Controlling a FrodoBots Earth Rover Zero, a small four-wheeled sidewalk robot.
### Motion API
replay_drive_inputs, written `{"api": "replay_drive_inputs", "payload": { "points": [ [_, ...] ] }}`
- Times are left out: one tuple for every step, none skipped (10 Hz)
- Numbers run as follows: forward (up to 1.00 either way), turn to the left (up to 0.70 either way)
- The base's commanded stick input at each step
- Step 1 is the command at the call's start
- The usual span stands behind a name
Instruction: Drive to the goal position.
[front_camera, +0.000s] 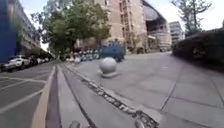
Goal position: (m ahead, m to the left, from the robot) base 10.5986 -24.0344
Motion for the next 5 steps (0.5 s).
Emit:
{"api": "replay_drive_inputs", "payload": {
  "points": [
    [0.45, -0.27],
    [0.45, -0.27],
    [0.45, -0.27],
    [0.45, -0.27],
    [0.45, -0.27]
  ]
}}
